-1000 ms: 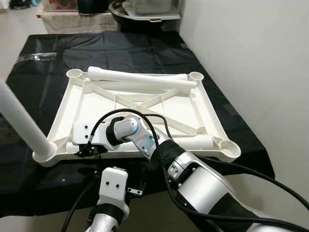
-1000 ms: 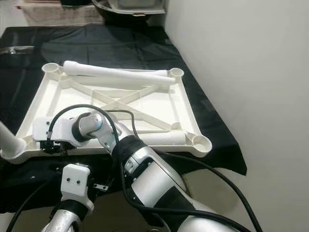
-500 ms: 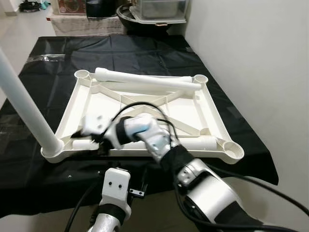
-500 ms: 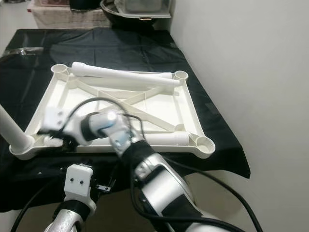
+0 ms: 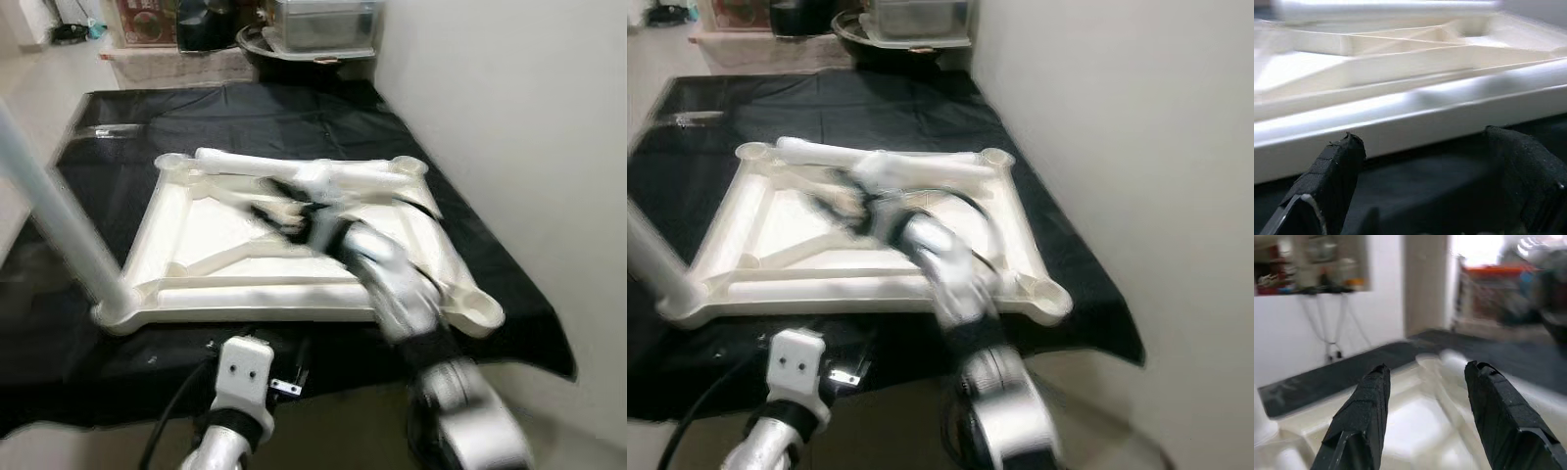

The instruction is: Building children table

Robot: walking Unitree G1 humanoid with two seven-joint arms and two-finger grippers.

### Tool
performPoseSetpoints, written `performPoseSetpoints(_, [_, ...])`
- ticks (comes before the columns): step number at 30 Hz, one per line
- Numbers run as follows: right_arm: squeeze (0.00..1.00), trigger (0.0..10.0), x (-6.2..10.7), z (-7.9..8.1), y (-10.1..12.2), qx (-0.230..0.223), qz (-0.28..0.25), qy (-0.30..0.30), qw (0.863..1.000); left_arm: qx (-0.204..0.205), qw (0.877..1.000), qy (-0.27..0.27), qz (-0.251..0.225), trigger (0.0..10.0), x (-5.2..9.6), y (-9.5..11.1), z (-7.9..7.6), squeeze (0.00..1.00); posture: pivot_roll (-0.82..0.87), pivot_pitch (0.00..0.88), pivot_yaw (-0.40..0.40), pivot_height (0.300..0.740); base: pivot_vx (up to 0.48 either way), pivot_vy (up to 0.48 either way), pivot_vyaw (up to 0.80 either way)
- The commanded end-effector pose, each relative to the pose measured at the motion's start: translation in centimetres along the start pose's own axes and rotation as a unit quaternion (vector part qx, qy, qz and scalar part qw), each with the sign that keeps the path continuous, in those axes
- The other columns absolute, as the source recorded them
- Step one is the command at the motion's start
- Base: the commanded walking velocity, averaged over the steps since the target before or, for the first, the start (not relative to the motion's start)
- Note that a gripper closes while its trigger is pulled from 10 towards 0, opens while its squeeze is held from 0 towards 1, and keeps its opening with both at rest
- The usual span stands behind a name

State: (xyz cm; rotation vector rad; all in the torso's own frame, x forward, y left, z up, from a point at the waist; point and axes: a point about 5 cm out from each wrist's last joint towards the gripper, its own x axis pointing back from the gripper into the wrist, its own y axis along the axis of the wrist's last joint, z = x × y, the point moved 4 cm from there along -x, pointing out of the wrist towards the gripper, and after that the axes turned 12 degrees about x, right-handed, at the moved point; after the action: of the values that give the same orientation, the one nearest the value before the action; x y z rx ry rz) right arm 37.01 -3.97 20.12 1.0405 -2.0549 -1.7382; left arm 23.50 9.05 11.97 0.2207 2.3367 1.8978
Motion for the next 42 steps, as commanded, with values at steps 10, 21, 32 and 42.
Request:
performPoseSetpoints(10, [0.00,10.0,3.2,0.3,-1.3,-0.019,0.031,-0.077,0.996,-0.036,0.999,-0.010,0.002,10.0,-0.1,-0.6,0.3,0.00,-0.05,0.025,-0.015,0.740,0.000,-0.151,0.00])
performPoseSetpoints(21, [0.00,10.0,2.7,-0.9,-1.6,-0.025,0.052,-0.092,0.994,-0.041,0.999,0.010,0.006,10.0,-0.3,-1.0,1.1,0.00,-0.04,0.023,-0.016,0.740,0.000,-0.383,0.00])
performPoseSetpoints(32, [0.00,10.0,2.3,-1.8,-2.9,-0.056,0.101,-0.035,0.993,-0.030,0.999,0.012,0.013,10.0,-0.4,-1.3,1.1,0.00,-0.05,0.032,-0.026,0.740,0.000,0.000,0.00])
performPoseSetpoints(42, [0.00,10.0,4.8,-3.9,-7.3,-0.102,0.276,0.017,0.956,-0.023,1.000,0.011,0.015,10.0,-0.2,-1.4,0.8,0.00,-0.05,0.045,-0.027,0.740,0.000,0.000,0.00])
